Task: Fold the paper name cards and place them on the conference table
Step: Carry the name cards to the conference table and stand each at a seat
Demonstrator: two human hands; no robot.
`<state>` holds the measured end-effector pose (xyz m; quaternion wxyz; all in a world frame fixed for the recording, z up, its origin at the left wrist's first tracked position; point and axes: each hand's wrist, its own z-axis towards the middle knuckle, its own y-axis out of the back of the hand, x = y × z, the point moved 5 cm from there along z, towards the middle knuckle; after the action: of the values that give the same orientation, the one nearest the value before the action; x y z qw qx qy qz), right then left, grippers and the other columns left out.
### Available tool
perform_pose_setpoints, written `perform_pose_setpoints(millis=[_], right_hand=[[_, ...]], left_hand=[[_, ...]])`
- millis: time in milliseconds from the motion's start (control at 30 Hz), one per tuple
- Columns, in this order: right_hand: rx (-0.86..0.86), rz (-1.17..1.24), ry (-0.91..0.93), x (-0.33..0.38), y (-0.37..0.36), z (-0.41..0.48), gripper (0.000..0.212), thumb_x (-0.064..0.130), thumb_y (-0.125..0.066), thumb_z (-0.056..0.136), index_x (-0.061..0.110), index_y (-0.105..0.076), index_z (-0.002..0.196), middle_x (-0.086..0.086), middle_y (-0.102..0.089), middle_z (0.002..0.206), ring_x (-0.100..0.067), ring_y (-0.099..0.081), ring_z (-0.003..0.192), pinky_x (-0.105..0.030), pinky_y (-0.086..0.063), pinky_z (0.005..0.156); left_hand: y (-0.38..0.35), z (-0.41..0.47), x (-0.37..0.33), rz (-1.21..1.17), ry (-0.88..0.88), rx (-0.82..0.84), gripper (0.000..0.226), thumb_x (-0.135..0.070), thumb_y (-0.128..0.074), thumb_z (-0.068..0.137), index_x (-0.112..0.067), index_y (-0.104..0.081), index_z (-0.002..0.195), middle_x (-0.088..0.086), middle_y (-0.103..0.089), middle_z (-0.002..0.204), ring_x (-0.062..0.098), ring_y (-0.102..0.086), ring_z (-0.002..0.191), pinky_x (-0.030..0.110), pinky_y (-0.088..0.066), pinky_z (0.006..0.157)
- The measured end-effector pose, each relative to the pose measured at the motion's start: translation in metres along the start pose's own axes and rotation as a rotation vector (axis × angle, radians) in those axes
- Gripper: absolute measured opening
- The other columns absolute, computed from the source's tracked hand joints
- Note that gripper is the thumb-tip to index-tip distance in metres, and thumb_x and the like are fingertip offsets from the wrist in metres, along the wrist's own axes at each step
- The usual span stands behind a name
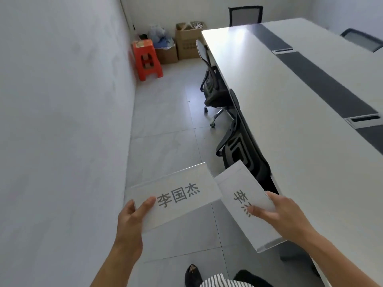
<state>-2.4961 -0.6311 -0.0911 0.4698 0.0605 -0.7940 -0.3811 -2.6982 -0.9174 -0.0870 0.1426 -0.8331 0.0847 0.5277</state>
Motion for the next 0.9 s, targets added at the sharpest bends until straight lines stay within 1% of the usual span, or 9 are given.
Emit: perform_pose_setpoints(millis=[133, 233, 300, 333, 467, 533, 600, 767, 900], right_hand=[[-0.083, 0.124, -0.056, 0.018, 0.013, 0.029, 0.044, 0.080, -0.059, 0.064, 0.044, -0.063, 0.090, 0.019, -0.074, 0.087, -0.005, -0.071, 0.073, -0.035, -0.061, 0.060], [-0.148, 0.188, -0.108, 0.021, 0.035, 0.058, 0.048, 0.079, -0.062, 0.062, 0.040, -0.066, 0.090, 0.023, -0.073, 0.087, -0.006, -0.071, 0.071, -0.037, -0.061, 0.060], [-0.187, 0.270, -0.150, 0.016, 0.052, 0.082, 0.043, 0.071, -0.069, 0.062, 0.039, -0.068, 0.090, 0.021, -0.074, 0.087, -0.008, -0.072, 0.071, -0.040, -0.061, 0.063], [-0.209, 0.314, -0.168, 0.015, 0.062, 0.095, 0.041, 0.066, -0.073, 0.063, 0.036, -0.069, 0.092, 0.018, -0.075, 0.087, -0.010, -0.073, 0.072, -0.042, -0.062, 0.065], [-0.317, 0.453, -0.202, 0.007, 0.104, 0.155, 0.039, 0.055, -0.078, 0.065, 0.030, -0.072, 0.094, 0.010, -0.077, 0.089, -0.014, -0.074, 0.075, -0.043, -0.061, 0.071], [-0.354, 0.473, -0.214, 0.008, 0.122, 0.185, 0.038, 0.051, -0.075, 0.065, 0.029, -0.071, 0.096, 0.011, -0.077, 0.089, -0.013, -0.073, 0.074, -0.042, -0.062, 0.070], [-0.400, 0.481, -0.225, 0.008, 0.137, 0.217, 0.040, 0.052, -0.075, 0.064, 0.030, -0.071, 0.097, 0.013, -0.076, 0.089, -0.012, -0.073, 0.074, -0.041, -0.062, 0.069], [-0.462, 0.489, -0.306, -0.012, 0.163, 0.266, 0.045, 0.059, -0.073, 0.062, 0.033, -0.070, 0.099, 0.014, -0.076, 0.091, -0.011, -0.073, 0.078, -0.042, -0.061, 0.072], [-0.513, 0.436, -0.466, -0.045, 0.175, 0.276, 0.040, 0.063, -0.072, 0.065, 0.037, -0.069, 0.095, 0.019, -0.075, 0.090, -0.007, -0.072, 0.080, -0.042, -0.059, 0.074]], left_hand=[[-0.044, 0.076, -0.044, 0.047, -0.002, 0.157, 0.052, -0.021, -0.072, 0.068, -0.001, -0.062, 0.114, 0.017, -0.073, 0.105, 0.021, -0.072, 0.081, 0.026, -0.059, 0.061], [-0.087, 0.128, -0.063, 0.046, 0.012, 0.254, 0.056, -0.019, -0.078, 0.066, -0.001, -0.062, 0.117, 0.017, -0.072, 0.108, 0.029, -0.070, 0.094, 0.028, -0.060, 0.066], [-0.118, 0.162, -0.074, 0.062, 0.009, 0.312, 0.066, -0.031, -0.078, 0.060, -0.002, -0.062, 0.117, 0.016, -0.073, 0.109, 0.031, -0.069, 0.099, 0.030, -0.058, 0.071], [-0.134, 0.178, -0.080, 0.072, 0.006, 0.332, 0.069, -0.034, -0.078, 0.057, -0.002, -0.062, 0.116, 0.014, -0.073, 0.107, 0.028, -0.070, 0.096, 0.029, -0.058, 0.070], [-0.198, 0.236, -0.111, 0.101, -0.009, 0.414, 0.055, -0.027, -0.075, 0.064, -0.002, -0.064, 0.112, 0.013, -0.075, 0.099, 0.019, -0.072, 0.081, 0.023, -0.056, 0.060], [-0.223, 0.264, -0.130, 0.132, -0.031, 0.422, 0.062, -0.031, -0.078, 0.058, -0.003, -0.064, 0.111, 0.013, -0.075, 0.101, 0.020, -0.071, 0.082, 0.025, -0.056, 0.063], [-0.249, 0.293, -0.154, 0.152, -0.068, 0.437, 0.062, -0.032, -0.079, 0.059, -0.004, -0.064, 0.112, 0.013, -0.074, 0.102, 0.021, -0.070, 0.084, 0.027, -0.056, 0.065], [-0.321, 0.357, -0.174, 0.157, -0.069, 0.443, 0.042, -0.021, -0.064, 0.084, -0.001, -0.059, 0.121, 0.012, -0.071, 0.106, 0.025, -0.065, 0.095, 0.035, -0.051, 0.081], [-0.393, 0.400, -0.168, 0.206, -0.037, 0.521, 0.032, -0.021, -0.060, 0.089, -0.007, -0.058, 0.117, 0.005, -0.069, 0.097, 0.020, -0.062, 0.090, 0.029, -0.048, 0.074]])
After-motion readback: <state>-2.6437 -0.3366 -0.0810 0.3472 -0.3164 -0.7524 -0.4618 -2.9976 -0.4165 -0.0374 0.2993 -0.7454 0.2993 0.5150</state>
